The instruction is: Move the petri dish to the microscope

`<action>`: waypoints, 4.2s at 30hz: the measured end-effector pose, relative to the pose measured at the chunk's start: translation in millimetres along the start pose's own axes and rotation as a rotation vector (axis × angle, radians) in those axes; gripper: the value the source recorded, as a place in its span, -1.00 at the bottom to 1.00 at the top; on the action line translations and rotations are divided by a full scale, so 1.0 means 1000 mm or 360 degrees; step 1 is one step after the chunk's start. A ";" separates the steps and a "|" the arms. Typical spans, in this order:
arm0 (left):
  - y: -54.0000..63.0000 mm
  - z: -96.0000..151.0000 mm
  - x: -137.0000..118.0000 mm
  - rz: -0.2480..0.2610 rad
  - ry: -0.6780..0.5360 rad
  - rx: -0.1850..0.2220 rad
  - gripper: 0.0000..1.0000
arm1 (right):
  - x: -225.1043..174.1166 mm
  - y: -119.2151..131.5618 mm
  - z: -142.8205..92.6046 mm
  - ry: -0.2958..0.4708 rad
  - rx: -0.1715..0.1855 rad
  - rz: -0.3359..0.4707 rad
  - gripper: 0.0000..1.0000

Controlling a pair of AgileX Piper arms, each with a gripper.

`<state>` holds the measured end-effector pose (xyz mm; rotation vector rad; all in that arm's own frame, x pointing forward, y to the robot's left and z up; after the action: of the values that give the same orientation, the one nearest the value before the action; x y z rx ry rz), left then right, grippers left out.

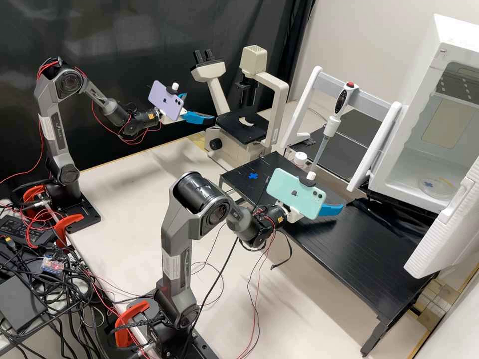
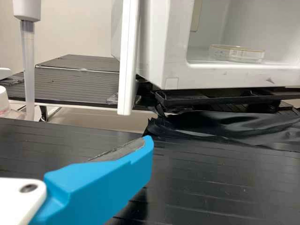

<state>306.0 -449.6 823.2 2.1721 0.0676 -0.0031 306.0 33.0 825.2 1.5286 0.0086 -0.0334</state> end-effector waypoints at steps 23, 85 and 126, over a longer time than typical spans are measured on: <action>0.000 0.000 0.000 0.0000 0.0000 0.0000 1.00 | -0.012 0.016 0.028 -0.0078 0.0031 0.0045 1.00; 0.000 0.000 0.000 0.0000 0.0000 0.0000 1.00 | 0.228 0.157 0.072 -0.0302 0.0021 0.0378 1.00; 0.000 0.000 0.000 0.0000 0.0000 0.0000 1.00 | 0.230 0.152 0.072 -0.0284 0.0096 0.0253 -1.00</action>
<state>306.0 -449.6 823.2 2.1721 0.0676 -0.0031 538.8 -36.8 973.6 1.5779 -0.2584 -0.0436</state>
